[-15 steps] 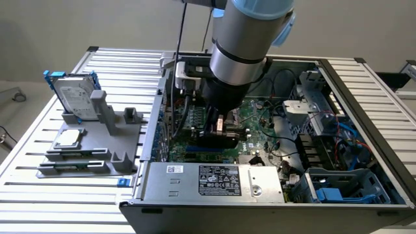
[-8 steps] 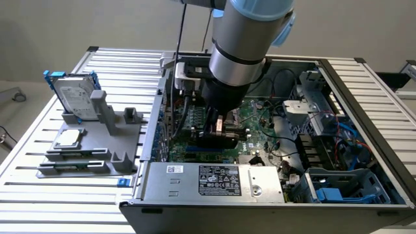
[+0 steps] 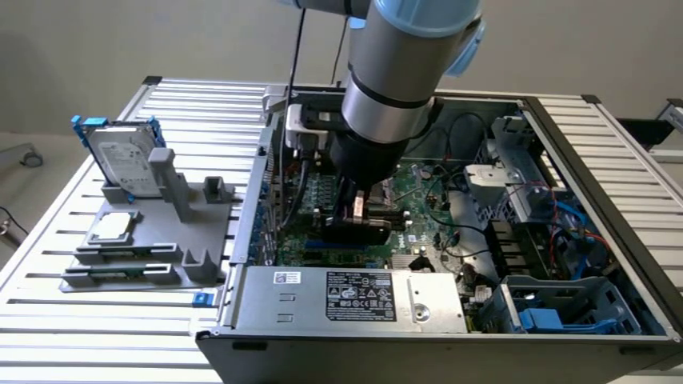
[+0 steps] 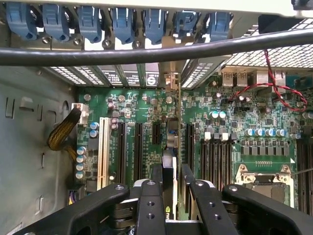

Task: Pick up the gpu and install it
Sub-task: 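Insert the gpu into the slot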

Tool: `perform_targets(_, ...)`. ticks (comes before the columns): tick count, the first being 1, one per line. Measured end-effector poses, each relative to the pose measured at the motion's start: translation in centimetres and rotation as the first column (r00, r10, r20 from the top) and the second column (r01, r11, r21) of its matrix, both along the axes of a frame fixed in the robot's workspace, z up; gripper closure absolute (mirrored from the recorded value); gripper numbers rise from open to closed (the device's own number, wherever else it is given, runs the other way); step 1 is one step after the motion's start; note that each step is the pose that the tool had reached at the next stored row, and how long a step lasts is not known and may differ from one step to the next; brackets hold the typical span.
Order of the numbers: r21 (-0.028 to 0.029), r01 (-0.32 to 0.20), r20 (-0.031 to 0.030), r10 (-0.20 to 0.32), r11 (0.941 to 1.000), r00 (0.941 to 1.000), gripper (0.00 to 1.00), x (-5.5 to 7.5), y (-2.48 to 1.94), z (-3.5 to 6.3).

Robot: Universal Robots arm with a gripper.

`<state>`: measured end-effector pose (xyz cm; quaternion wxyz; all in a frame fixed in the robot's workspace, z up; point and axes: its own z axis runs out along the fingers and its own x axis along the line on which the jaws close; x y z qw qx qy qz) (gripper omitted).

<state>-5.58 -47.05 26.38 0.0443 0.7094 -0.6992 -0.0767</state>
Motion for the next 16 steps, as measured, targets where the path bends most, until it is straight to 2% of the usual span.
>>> perform_targets(6, -0.0005, 0.001, 0.0002, -0.001, 1.0000, 1.0000, 0.74, -0.05, 0.01, -0.15)
perform_targets(16, -0.0090, 0.008, -0.0050, -0.008, 0.9999, 1.0000, 0.74, -0.20, 0.01, -0.28)
